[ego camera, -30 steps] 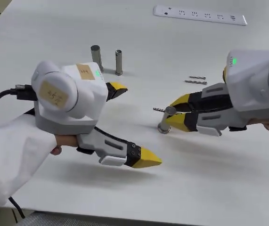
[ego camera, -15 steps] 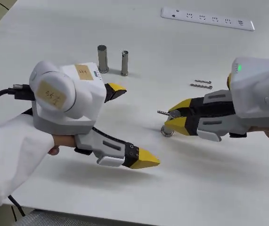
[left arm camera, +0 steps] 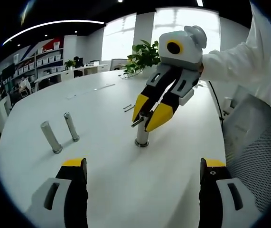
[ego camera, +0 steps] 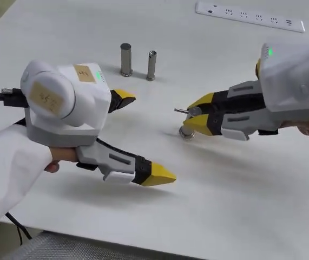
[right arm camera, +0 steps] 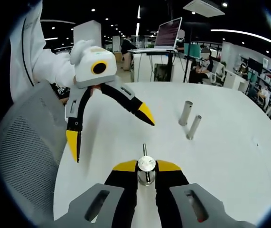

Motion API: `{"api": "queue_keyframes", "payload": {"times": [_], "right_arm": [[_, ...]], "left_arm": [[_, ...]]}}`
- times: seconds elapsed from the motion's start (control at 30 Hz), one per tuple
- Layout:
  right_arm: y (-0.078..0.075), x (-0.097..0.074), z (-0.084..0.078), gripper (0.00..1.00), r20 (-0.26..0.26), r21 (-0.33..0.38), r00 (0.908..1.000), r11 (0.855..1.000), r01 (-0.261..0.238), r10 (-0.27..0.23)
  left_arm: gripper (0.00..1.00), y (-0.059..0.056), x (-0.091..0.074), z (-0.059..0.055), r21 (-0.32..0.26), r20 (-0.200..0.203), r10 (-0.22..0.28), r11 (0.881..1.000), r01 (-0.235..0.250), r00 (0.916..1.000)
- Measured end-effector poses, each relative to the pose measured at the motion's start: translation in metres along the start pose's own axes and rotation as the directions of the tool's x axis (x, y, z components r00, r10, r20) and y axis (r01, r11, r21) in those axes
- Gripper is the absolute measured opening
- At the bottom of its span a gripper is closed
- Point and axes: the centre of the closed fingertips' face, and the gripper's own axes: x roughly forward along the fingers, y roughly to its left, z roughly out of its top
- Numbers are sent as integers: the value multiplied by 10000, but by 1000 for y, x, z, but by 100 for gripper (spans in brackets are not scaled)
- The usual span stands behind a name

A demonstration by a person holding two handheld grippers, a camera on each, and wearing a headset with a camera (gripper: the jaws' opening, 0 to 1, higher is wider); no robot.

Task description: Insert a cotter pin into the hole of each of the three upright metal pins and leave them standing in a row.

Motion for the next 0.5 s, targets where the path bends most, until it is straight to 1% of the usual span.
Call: {"api": "queue_keyframes", "payload": {"times": [0.07,0.23,0.3,0.4,0.5], "right_arm": [[-4,5,2,8,0,-119,10000,9999,-92,92],[-5,17,11,8,15,-387,9994,9986,-352,353],[-5,22,13,8,-52,-616,9987,9968,-502,500],[-5,30,16,8,-111,-677,9979,9957,-638,632],[-6,33,19,8,-157,-592,9979,9962,-642,634]], "left_arm": [[98,3,-3,-2,-93,1,76,9999,-76,10000],[98,7,-8,-3,-214,-19,181,9996,-181,9998],[98,9,-10,-4,-269,11,256,9993,-255,9997],[98,11,-12,-4,-344,64,344,9988,-341,9994],[98,13,-13,-4,-410,106,394,9984,-390,9992]]}}
